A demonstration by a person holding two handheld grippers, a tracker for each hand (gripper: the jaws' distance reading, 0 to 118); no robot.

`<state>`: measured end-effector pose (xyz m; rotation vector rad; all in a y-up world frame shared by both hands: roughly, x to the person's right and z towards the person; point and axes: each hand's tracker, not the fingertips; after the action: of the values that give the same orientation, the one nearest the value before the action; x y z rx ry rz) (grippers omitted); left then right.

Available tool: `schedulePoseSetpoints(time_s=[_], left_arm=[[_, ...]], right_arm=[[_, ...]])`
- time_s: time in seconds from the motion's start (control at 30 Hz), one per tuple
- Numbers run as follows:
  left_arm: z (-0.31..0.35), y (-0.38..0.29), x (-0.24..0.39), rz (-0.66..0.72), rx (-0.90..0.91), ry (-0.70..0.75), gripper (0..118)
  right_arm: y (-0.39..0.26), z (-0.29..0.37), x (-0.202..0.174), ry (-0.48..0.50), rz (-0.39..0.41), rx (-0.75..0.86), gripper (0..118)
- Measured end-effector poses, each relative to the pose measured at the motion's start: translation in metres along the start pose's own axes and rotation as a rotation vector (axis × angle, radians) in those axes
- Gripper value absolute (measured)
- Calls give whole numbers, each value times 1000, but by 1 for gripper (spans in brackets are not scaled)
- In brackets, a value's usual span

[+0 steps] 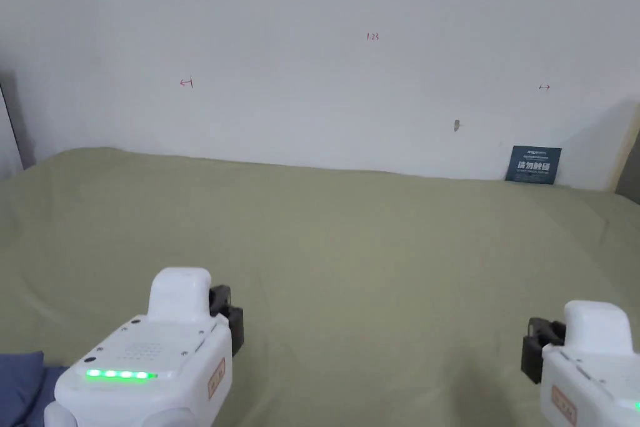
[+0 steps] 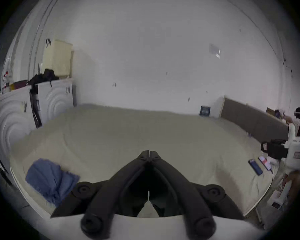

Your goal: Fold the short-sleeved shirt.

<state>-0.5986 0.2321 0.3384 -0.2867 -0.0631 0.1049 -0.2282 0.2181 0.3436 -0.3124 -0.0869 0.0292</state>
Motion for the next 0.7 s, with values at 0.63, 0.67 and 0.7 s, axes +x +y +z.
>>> schedulePoseSetpoints(time_s=[0.63,0.67,0.7], left_arm=[[-31,36,8,-56,136,28,118],[-33,35,8,-56,125,37,118],[-34,34,5,-53,120,39,118]], right_arm=[[43,-24,1,-28,20,168,118],[39,-24,-1,-31,19,175,118],[38,-24,0,-35,19,183,118]])
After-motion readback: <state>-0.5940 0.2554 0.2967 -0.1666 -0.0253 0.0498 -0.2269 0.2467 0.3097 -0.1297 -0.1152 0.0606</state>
